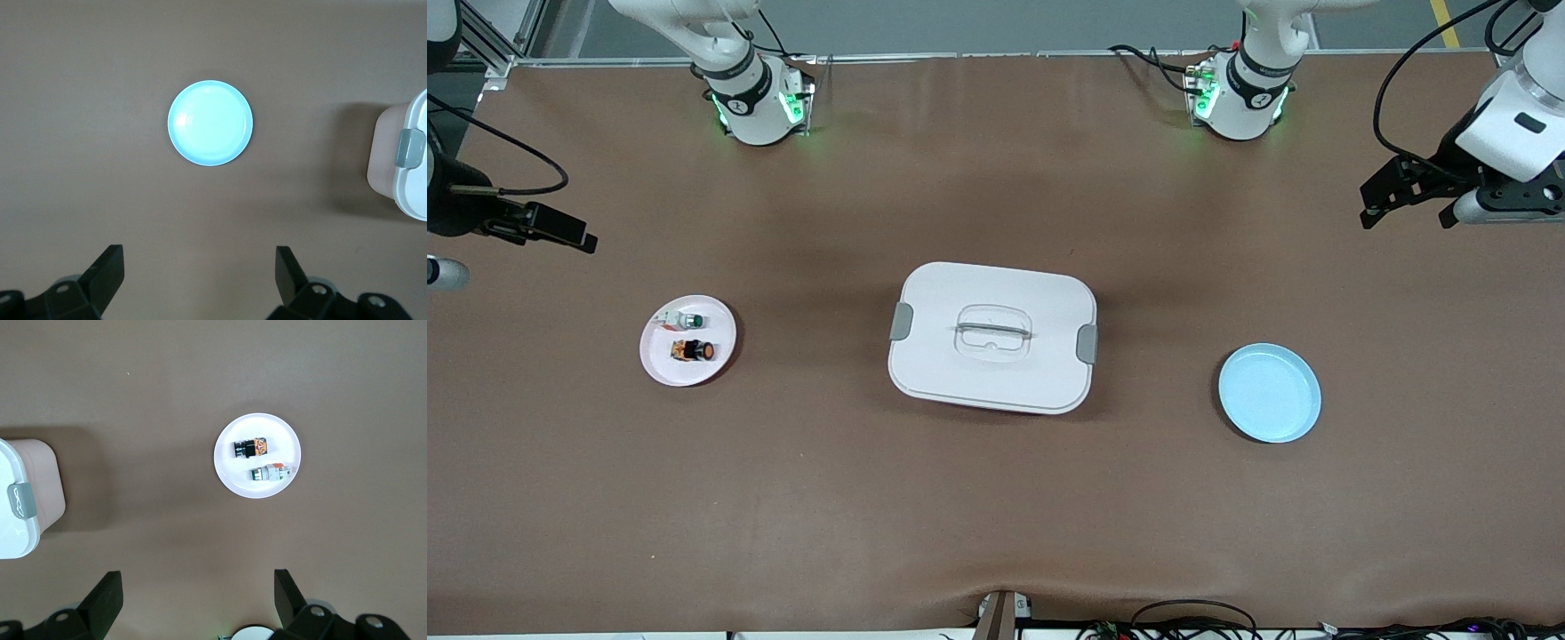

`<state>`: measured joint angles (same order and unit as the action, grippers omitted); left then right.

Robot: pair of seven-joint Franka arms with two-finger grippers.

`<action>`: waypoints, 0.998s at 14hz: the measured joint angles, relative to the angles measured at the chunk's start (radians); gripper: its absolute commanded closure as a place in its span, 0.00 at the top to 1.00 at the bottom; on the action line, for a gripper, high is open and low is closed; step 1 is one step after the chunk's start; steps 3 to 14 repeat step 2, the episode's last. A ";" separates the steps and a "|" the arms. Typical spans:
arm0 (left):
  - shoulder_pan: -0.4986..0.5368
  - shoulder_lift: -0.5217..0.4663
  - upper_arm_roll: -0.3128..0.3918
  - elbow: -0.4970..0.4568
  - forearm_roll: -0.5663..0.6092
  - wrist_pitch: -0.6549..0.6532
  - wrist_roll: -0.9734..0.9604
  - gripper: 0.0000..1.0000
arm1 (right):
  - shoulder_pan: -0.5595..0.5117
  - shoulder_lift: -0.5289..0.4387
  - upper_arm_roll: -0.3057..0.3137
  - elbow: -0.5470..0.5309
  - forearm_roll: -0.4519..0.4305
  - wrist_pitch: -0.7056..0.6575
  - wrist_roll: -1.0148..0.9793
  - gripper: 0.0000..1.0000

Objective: Transfer orange switch to right arm and place

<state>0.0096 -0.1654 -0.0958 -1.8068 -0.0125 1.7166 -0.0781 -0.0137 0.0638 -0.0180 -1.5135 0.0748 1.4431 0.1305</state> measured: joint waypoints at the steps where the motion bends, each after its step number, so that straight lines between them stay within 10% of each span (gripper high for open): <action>1: 0.000 0.000 0.000 0.000 0.000 0.000 0.000 1.00 | 0.000 0.000 0.000 0.000 0.000 0.000 0.000 1.00; 14: 0.000 0.000 0.000 0.000 0.000 0.000 0.000 1.00 | 0.000 0.000 0.000 0.000 0.000 0.000 0.000 1.00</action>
